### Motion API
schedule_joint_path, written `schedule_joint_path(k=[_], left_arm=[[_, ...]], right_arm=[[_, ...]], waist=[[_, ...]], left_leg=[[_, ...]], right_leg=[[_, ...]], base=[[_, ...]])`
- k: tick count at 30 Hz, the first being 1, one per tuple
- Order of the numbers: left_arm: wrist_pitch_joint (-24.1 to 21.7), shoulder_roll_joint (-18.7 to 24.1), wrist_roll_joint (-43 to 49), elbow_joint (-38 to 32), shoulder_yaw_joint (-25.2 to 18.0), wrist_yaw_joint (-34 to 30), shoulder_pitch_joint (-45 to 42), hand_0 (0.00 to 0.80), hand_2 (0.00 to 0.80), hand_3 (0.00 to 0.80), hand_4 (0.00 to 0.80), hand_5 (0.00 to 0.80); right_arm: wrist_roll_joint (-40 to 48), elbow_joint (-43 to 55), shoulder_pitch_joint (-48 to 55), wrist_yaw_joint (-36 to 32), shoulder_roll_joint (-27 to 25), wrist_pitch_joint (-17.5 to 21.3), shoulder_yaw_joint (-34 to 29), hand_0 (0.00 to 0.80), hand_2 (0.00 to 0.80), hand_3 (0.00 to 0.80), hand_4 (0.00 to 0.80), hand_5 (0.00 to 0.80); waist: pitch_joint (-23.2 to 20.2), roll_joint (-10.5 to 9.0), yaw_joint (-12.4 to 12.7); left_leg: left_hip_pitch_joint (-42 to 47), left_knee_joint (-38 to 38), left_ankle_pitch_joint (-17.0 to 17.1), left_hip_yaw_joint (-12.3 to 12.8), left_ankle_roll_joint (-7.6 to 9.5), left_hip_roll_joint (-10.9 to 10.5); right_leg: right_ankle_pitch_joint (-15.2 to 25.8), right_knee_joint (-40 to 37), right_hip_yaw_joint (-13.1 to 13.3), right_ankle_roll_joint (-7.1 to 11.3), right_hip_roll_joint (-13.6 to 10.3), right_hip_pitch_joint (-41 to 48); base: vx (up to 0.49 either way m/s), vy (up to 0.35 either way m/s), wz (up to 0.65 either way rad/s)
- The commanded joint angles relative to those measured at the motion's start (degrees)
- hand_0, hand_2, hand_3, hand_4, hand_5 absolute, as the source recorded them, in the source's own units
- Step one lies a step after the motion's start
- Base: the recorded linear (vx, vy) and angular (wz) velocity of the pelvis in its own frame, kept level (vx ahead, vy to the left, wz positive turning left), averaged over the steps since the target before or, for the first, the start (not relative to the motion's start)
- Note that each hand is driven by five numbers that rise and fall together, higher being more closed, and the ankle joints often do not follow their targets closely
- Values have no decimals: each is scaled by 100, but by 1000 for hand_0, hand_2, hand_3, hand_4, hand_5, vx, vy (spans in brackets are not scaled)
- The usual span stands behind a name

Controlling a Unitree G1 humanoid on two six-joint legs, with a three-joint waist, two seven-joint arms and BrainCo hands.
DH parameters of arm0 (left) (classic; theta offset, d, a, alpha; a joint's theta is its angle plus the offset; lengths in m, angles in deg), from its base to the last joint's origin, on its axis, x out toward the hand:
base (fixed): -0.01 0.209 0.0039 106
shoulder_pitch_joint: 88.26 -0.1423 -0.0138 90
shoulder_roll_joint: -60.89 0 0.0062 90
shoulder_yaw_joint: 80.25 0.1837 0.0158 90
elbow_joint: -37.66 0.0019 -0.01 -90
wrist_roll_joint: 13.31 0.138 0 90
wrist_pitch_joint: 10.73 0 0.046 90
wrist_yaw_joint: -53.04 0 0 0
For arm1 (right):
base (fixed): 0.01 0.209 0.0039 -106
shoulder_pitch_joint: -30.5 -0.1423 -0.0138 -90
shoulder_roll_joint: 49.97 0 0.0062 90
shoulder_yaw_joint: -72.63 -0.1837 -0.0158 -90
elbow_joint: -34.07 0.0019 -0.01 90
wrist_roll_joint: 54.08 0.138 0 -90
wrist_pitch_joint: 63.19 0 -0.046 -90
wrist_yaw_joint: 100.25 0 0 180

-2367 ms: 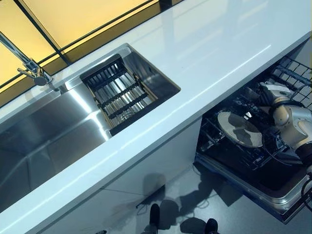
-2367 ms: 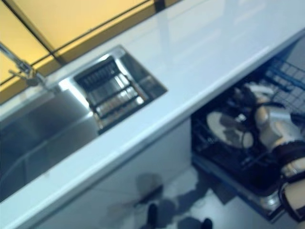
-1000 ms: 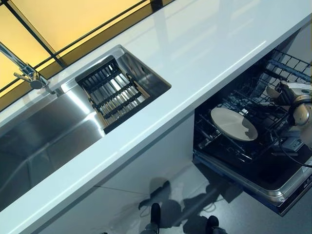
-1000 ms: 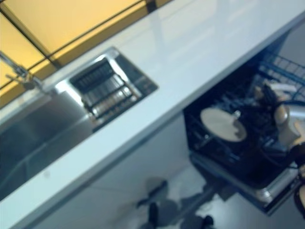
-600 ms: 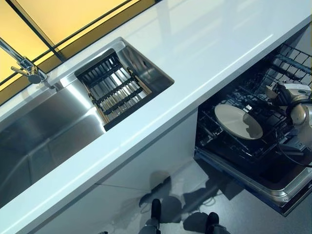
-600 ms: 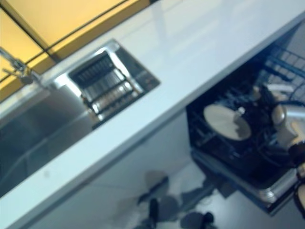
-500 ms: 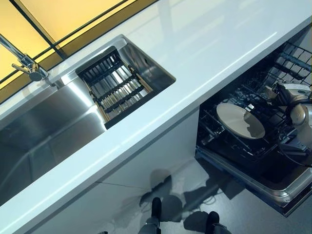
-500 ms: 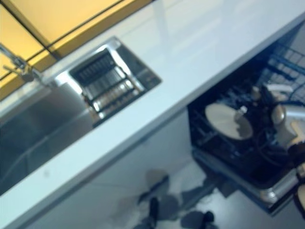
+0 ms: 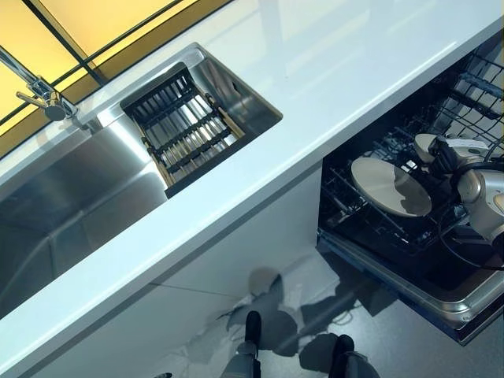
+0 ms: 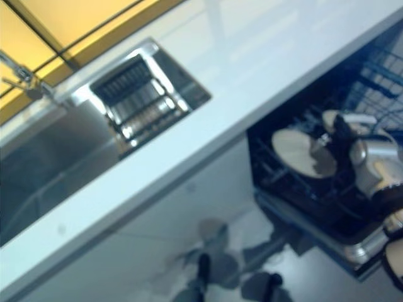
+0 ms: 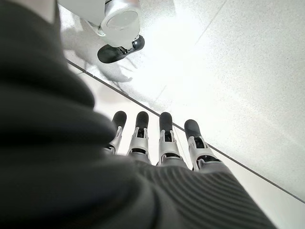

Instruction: Take plates into dishwasher

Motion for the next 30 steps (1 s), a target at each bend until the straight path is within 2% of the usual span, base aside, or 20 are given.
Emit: schedule_joint_path(k=[1, 15, 30], left_arm=[[-74, 260, -188, -198, -7, 39, -459, 0, 0, 0, 0, 0], [-23, 305, -303, -402, 59, 75, -434, 0, 0, 0, 0, 0], [-12, 319, -337, -392, 44, 119, -435, 0, 0, 0, 0, 0]], right_arm=[[-270, -157, -807, 173, -277, -136, 125, 800, 800, 800, 800, 800], [-306, -397, -880, 475, -292, -520, 125, 800, 800, 800, 800, 800], [-143, -609, -958, 551, -338, -625, 159, 800, 800, 800, 800, 800]], waist=[[170, 74, 118], [170, 87, 166], [170, 77, 209]], left_leg=[[-274, -375, 346, 81, 317, -138], [-318, -452, 343, 76, 344, -190], [-320, -560, 382, 78, 364, -220]], right_leg=[[-962, 624, -60, -321, 365, 285], [-867, 471, -71, -254, 347, 265], [-811, 394, -68, -206, 342, 276]], base=[[0, 0, 0], [0, 0, 0], [0, 0, 0]])
